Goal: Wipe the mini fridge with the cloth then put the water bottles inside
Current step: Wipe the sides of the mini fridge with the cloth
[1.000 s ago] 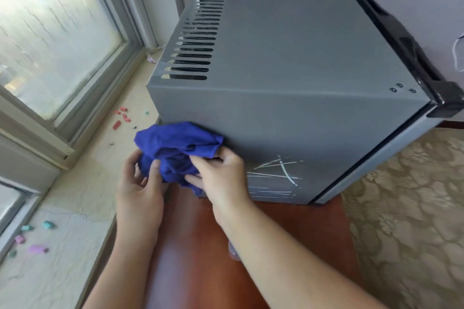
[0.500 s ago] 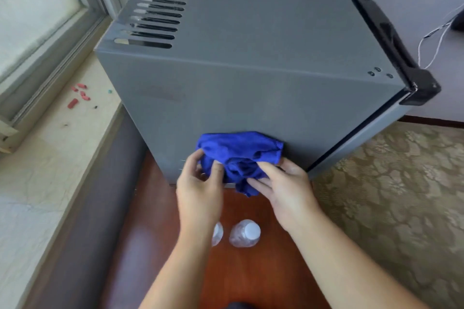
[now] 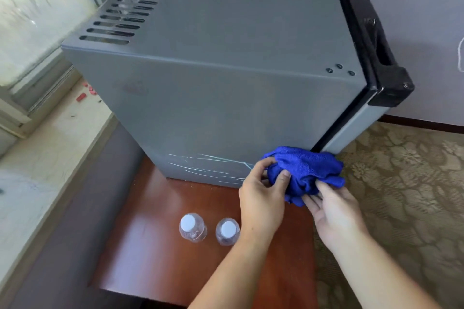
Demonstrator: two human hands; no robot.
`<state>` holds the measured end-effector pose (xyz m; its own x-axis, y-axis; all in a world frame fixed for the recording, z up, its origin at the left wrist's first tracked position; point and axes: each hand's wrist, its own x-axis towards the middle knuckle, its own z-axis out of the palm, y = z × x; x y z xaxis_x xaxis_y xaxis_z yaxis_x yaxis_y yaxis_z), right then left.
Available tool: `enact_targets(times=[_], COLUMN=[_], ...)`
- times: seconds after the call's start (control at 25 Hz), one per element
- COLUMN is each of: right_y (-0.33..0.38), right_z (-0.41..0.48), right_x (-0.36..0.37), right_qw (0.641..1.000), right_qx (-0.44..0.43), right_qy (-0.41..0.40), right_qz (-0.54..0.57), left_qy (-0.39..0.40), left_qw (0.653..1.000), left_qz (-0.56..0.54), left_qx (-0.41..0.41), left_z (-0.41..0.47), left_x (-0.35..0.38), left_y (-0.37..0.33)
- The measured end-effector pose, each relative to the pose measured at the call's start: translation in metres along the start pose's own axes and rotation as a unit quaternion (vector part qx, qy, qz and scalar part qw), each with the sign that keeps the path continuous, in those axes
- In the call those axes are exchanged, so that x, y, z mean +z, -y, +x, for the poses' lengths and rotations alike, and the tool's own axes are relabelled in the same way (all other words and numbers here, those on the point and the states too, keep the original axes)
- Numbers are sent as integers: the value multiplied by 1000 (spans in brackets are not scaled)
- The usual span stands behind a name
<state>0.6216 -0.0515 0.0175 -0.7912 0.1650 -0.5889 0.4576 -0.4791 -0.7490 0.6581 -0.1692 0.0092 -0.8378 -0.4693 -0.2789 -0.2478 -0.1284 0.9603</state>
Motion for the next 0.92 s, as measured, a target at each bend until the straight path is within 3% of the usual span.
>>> enact_targets(times=[0.24, 0.44, 0.64, 0.92], right_y=[-36, -79, -148, -198], right_z=[-7, -30, -49, -6], right_x=[35, 103, 195, 221], right_qw=[999, 998, 988, 960], right_qx=[36, 65, 126, 270], right_qy=[-27, 7, 63, 7], right_qz=[20, 4, -58, -73], left_qy=[5, -15, -111, -114], left_qw=[999, 999, 993, 985], left_qz=[45, 29, 12, 39], left_qx=[-5, 10, -49, -124], left_z=[13, 43, 88, 122], left_x=[-37, -128, -228, -255], left_y=[-7, -15, 10, 61])
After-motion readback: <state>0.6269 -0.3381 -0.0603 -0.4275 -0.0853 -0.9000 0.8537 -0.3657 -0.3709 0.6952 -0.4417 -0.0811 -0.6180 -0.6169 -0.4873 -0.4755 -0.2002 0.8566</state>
